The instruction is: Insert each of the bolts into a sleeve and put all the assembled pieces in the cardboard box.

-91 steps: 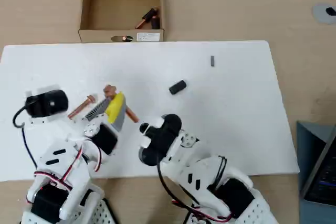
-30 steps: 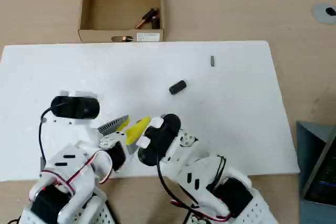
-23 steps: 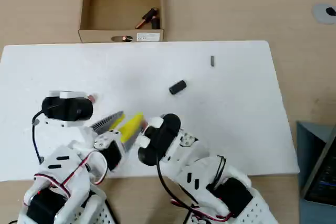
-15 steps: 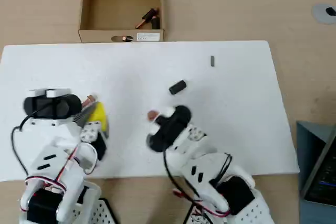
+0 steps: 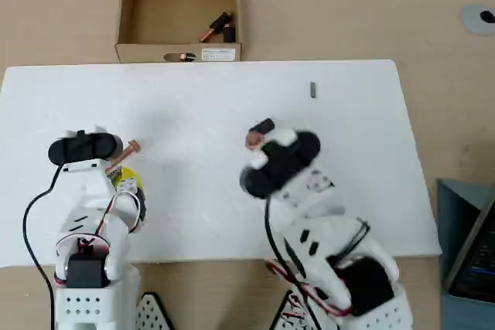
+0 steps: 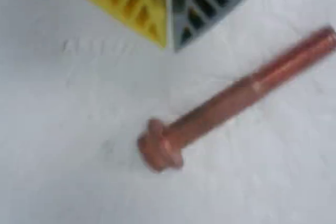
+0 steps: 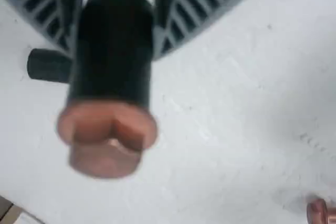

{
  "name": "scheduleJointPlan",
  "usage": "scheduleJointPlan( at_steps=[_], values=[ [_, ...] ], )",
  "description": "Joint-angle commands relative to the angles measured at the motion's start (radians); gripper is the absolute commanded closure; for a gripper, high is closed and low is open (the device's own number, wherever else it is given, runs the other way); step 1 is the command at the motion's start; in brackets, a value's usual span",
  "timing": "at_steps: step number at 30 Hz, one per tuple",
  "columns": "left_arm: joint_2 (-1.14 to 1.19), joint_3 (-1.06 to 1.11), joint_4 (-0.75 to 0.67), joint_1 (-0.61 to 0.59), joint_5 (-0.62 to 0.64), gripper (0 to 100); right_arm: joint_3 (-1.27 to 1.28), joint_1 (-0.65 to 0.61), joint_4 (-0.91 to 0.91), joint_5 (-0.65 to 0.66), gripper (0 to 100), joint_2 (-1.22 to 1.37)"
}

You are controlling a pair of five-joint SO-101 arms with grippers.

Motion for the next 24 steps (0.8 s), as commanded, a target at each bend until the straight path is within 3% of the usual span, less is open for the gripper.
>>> scheduleJointPlan(
  at_steps=[1,10,24],
  values=[
    [-0.007,0.009,-0.021,-0.011,-0.003,100,-0.228,0.024,-0.077,-0.002,99.0,0.249],
    [-0.007,0.071,-0.018,-0.012,-0.006,100,-0.630,0.107,-0.261,-0.003,99.0,0.799],
    [-0.007,0.071,-0.018,-0.012,-0.003,100,-1.213,0.111,-0.433,0.003,99.0,1.549]
  ],
)
